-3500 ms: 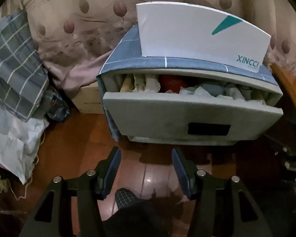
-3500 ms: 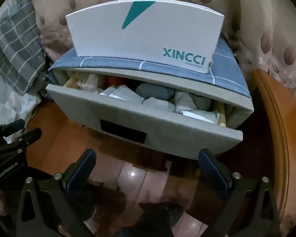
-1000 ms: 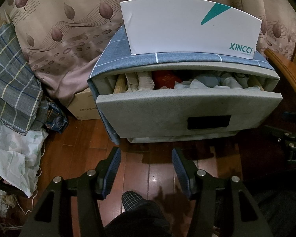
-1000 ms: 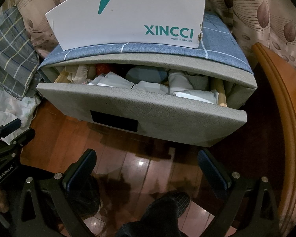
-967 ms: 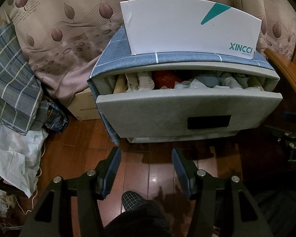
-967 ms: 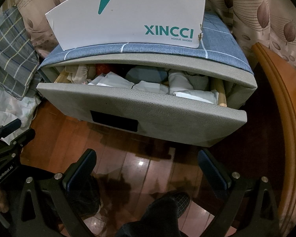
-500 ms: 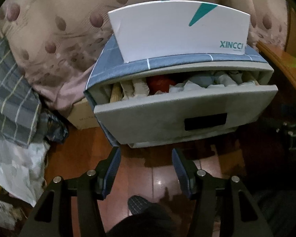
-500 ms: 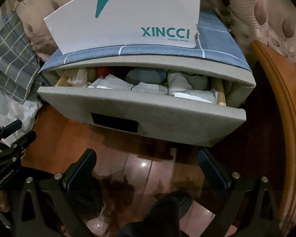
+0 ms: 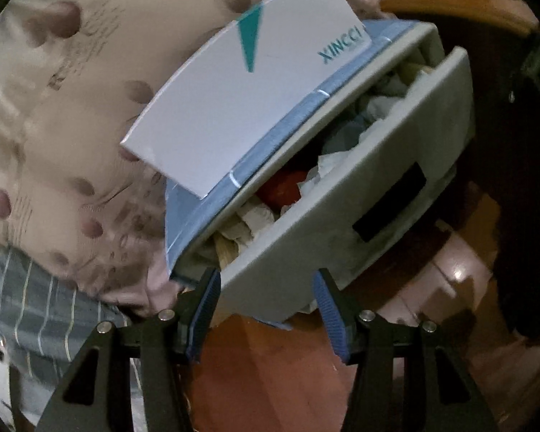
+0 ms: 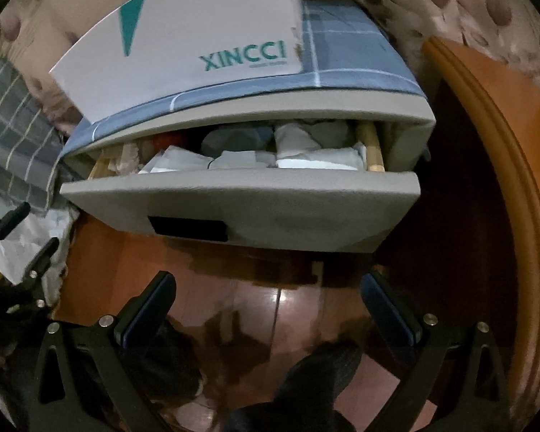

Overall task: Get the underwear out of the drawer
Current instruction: 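Grip the drawer front with the left tool and pull it open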

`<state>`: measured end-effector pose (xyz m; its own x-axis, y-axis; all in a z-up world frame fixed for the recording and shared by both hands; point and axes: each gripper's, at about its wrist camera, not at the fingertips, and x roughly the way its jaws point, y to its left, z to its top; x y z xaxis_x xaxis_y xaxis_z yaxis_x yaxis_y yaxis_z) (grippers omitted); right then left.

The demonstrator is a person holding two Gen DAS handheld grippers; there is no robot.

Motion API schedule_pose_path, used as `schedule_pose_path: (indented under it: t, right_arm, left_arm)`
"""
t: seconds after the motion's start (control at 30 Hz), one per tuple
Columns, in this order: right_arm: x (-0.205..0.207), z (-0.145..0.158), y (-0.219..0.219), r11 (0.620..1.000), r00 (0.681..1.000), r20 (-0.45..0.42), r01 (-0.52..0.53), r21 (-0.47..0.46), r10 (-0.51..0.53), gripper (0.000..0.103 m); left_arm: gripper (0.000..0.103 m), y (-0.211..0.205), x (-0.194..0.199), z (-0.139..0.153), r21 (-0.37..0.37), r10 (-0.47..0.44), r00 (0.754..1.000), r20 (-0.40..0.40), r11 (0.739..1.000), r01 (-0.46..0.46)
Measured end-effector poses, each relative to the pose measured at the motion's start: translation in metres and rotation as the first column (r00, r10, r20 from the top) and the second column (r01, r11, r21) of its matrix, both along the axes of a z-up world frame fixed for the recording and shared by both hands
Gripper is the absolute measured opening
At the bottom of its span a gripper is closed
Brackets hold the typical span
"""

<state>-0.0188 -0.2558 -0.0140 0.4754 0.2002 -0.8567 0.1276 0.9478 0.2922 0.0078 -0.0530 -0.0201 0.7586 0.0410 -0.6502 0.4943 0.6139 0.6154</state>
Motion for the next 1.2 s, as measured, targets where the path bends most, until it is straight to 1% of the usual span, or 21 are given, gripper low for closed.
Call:
schedule_pose_path:
  t: [0.1, 0.27, 0.4, 0.5, 0.57, 0.6, 0.7, 0.8, 1.03, 1.2]
  right_arm:
    - [0.001, -0.003, -0.001, 1.0, 1.0, -0.012, 0.004, 0.007, -0.004, 0.101]
    - [0.0, -0.003, -0.001, 1.0, 1.0, -0.013, -0.003, -0.009, 0.003, 0.101]
    - [0.0, -0.005, -0.006, 1.0, 1.0, -0.017, 0.007, 0.001, -0.007, 0.101]
    - [0.001, -0.006, -0.008, 1.0, 1.0, -0.026, 0.014, 0.015, -0.014, 0.101]
    - [0.001, -0.007, -0.01, 1.0, 0.999, -0.026, 0.019, 0.022, -0.019, 0.101]
    - [0.0, -0.007, -0.01, 1.0, 0.999, -0.025, 0.021, 0.023, -0.02, 0.101]
    - [-0.001, -0.007, -0.012, 0.999, 0.999, -0.022, 0.026, 0.03, -0.025, 0.101]
    - [-0.001, -0.007, -0.013, 0.999, 0.999, -0.021, 0.027, 0.036, -0.026, 0.101]
    - [0.0, -0.007, -0.014, 0.999, 0.999, -0.022, 0.026, 0.035, -0.026, 0.101]
    - [0.0, -0.006, -0.014, 0.999, 0.999, -0.019, 0.028, 0.033, -0.028, 0.101]
  left_arm:
    - [0.055, -0.003, 0.015, -0.006, 0.013, -0.03, 0.999, -0.015, 0.999, 0.03]
    - [0.055, -0.012, 0.036, -0.019, 0.051, -0.074, 0.997, -0.017, 0.996, 0.075]
    - [0.055, -0.017, 0.051, -0.03, 0.05, -0.102, 0.993, -0.058, 0.993, 0.105]
    - [0.055, -0.023, 0.058, -0.041, 0.063, -0.12, 0.989, -0.089, 0.99, 0.126]
    - [0.055, -0.027, 0.059, -0.049, 0.067, -0.135, 0.983, -0.121, 0.987, 0.144]
    - [0.057, -0.028, 0.059, -0.051, 0.068, -0.141, 0.982, -0.126, 0.986, 0.15]
    - [0.062, -0.031, 0.06, -0.057, 0.079, -0.159, 0.978, -0.133, 0.982, 0.171]
    - [0.064, -0.035, 0.06, -0.062, 0.075, -0.164, 0.976, -0.14, 0.982, 0.176]
    - [0.064, -0.03, 0.058, -0.062, 0.066, -0.17, 0.976, -0.135, 0.981, 0.18]
    - [0.064, -0.023, 0.052, -0.057, 0.039, -0.175, 0.969, -0.172, 0.982, 0.184]
